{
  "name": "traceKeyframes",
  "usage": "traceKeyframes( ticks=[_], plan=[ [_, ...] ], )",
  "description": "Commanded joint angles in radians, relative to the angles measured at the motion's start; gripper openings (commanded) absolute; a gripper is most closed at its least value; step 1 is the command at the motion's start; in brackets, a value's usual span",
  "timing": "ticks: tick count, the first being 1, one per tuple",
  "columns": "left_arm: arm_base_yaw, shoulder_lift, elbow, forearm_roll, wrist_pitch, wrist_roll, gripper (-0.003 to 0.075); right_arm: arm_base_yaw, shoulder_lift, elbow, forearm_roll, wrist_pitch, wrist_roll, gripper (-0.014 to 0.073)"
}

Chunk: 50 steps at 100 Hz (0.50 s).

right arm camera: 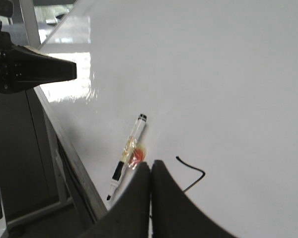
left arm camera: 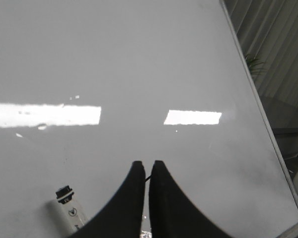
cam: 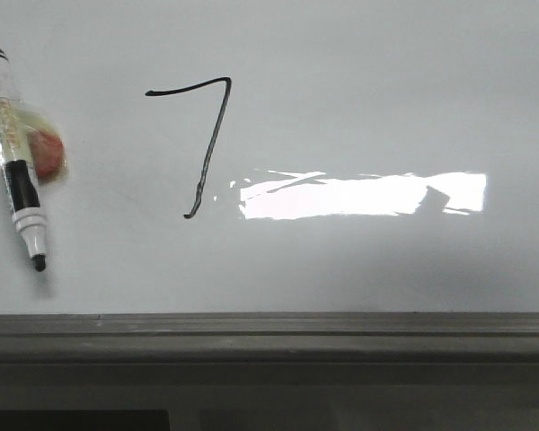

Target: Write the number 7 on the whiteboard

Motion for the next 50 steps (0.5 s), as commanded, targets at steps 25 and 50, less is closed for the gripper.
traceKeyframes(
  ticks=[25,50],
  plan=[
    [-0.002,-0.241,0.117,0.198,-0.068,0.000,-0.0020,-0.005,-0.291,0.232,-0.115,-0.181,-0.007,-0.0062],
    [-0.002,-0.317,0.179,0.206,-0.070,0.000,-0.0020,-0.005,-0.403,0.324,-0.115,-0.135,-0.007,-0.0063]
  ],
)
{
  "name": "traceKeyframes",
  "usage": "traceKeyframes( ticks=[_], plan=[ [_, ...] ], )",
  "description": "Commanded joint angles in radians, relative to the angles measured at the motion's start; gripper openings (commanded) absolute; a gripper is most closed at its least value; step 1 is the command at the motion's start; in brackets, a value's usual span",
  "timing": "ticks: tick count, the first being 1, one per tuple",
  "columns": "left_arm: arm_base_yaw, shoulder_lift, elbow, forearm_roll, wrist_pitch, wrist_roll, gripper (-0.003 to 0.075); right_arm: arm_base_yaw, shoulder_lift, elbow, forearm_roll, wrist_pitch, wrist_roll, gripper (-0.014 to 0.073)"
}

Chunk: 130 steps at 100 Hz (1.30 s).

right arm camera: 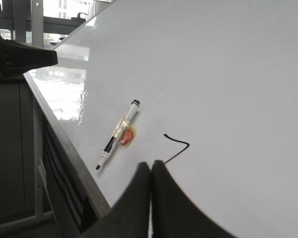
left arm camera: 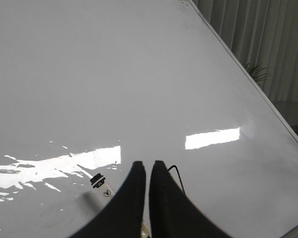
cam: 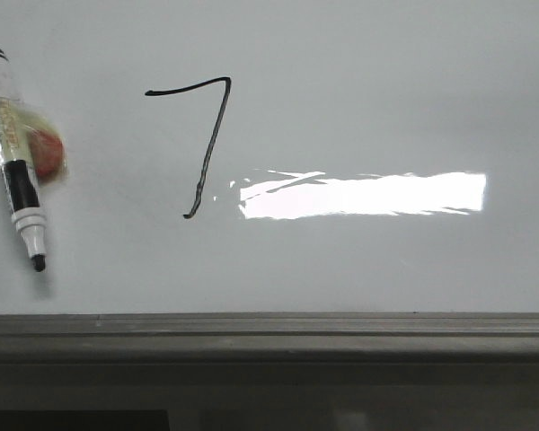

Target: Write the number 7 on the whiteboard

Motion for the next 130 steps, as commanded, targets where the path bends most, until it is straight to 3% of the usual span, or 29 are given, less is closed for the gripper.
traceKeyframes(
  ticks=[1,83,102,130],
  plan=[
    [-0.002,0.007,-0.013,0.002,-0.072,0.000,-0.0020,-0.005,-0.010,-0.010,-0.016,-0.065,-0.007,-0.0063],
    [0.013,0.007,0.064,0.051,-0.072,0.000,-0.0020,-0.005,-0.010,-0.010,-0.016,-0.065,-0.007,-0.0064],
    [0.144,0.007,0.113,0.041,-0.074,-0.026,-0.0020,-0.005,-0.010,-0.010,-0.016,-0.065,-0.007,-0.0064],
    [0.471,0.007,0.148,0.054,-0.080,-0.026,-0.0020,-0.005,-0.010,-0.010,-0.016,-0.065,-0.007,-0.0064]
  ],
)
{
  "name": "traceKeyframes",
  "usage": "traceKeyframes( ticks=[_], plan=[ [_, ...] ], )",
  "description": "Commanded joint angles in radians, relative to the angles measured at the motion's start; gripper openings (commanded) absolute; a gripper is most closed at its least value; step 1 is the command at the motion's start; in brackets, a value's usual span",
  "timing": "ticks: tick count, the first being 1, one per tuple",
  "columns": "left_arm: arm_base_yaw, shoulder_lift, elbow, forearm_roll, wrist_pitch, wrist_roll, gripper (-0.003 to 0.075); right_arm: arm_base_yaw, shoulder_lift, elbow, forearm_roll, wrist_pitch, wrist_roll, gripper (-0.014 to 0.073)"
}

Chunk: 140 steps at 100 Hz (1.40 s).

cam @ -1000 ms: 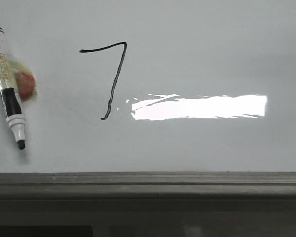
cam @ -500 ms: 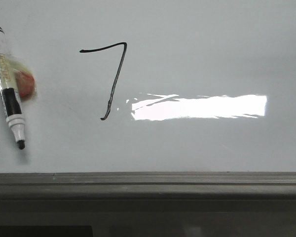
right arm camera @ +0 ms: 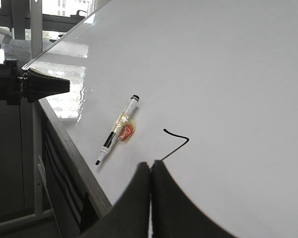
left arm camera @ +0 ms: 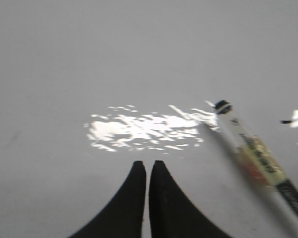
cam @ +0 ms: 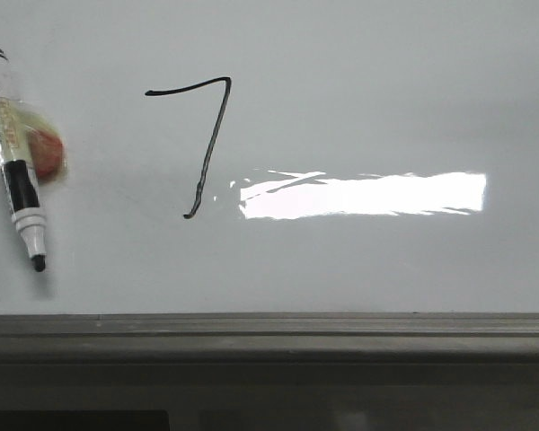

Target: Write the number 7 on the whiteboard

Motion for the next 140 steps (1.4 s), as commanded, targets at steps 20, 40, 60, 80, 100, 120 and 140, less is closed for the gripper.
traceKeyframes(
  ticks=[20,40,60,80,100,120,140],
  plan=[
    [0.209,-0.040,0.048,0.104,-0.088,-0.041,-0.0020,-0.005,0.008,-0.026,-0.016,-0.071,-0.007,-0.0064],
    [0.232,-0.040,0.067,0.076,0.020,-0.123,-0.0020,-0.005,0.008,-0.026,-0.016,-0.071,-0.007,-0.0064],
    [0.234,-0.040,0.067,0.072,0.204,-0.155,-0.0020,-0.005,0.008,-0.026,-0.016,-0.071,-0.007,-0.0064],
    [0.235,-0.040,0.067,0.066,0.204,-0.155,-0.0020,-0.005,0.008,-0.026,-0.016,-0.071,-0.007,-0.0064],
    [0.235,-0.038,0.067,0.066,0.202,-0.153,-0.0020,-0.005,0.008,-0.026,-0.016,-0.071,-0.007,-0.0064],
    [0.235,-0.038,0.067,0.066,0.202,-0.153,-0.0020,-0.005,0.008,-0.026,-0.016,-0.071,-0.007,-0.0064],
    [0.235,-0.038,0.067,0.066,0.202,-0.153,-0.0020,-0.005,0.008,-0.026,-0.016,-0.071,-0.007,-0.0064]
  ],
)
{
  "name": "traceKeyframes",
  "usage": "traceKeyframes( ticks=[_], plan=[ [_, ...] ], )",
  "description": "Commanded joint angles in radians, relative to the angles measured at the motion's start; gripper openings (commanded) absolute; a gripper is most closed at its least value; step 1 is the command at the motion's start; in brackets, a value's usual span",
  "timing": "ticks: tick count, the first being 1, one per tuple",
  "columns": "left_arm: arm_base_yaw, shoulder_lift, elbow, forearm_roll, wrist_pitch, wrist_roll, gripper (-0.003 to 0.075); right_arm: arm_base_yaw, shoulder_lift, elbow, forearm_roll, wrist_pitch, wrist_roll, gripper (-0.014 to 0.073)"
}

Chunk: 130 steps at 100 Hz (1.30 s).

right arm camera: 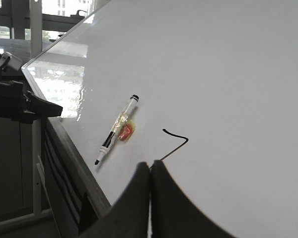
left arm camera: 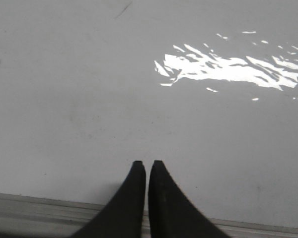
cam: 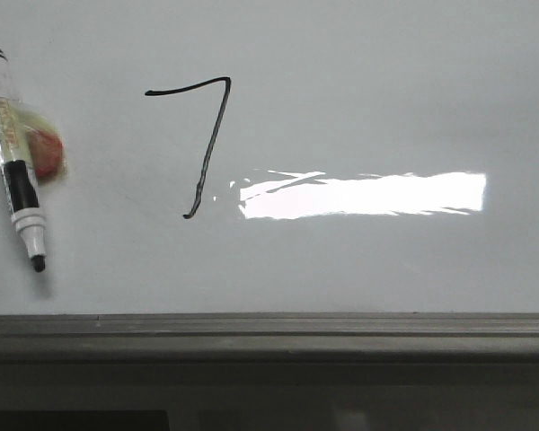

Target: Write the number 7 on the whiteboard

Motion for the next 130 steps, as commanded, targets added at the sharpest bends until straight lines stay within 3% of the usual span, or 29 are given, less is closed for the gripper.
traceKeyframes(
  ticks=[1,26,41,92,113,130],
  plan=[
    [0.001,-0.028,0.023,-0.012,-0.046,-0.009,-0.0020,-0.005,0.008,-0.026,-0.014,-0.071,-0.007,-0.0064],
    [0.001,-0.028,0.023,-0.012,-0.046,-0.009,-0.0020,-0.005,0.008,-0.026,-0.014,-0.071,-0.007,-0.0064],
    [0.001,-0.028,0.023,-0.012,-0.046,-0.009,-0.0020,-0.036,0.010,-0.026,-0.108,-0.071,-0.007,-0.0064],
    [0.001,-0.028,0.023,-0.012,-0.046,-0.009,-0.0020,-0.648,0.112,-0.007,-0.108,-0.091,-0.007,-0.0064],
    [0.001,-0.028,0.023,-0.012,-0.046,-0.009,-0.0020,-0.823,0.115,0.052,0.019,-0.221,-0.007,-0.0064],
    [0.001,-0.028,0.023,-0.012,-0.046,-0.009,-0.0020,-0.892,0.048,0.138,0.130,-0.305,-0.007,-0.0064]
  ],
)
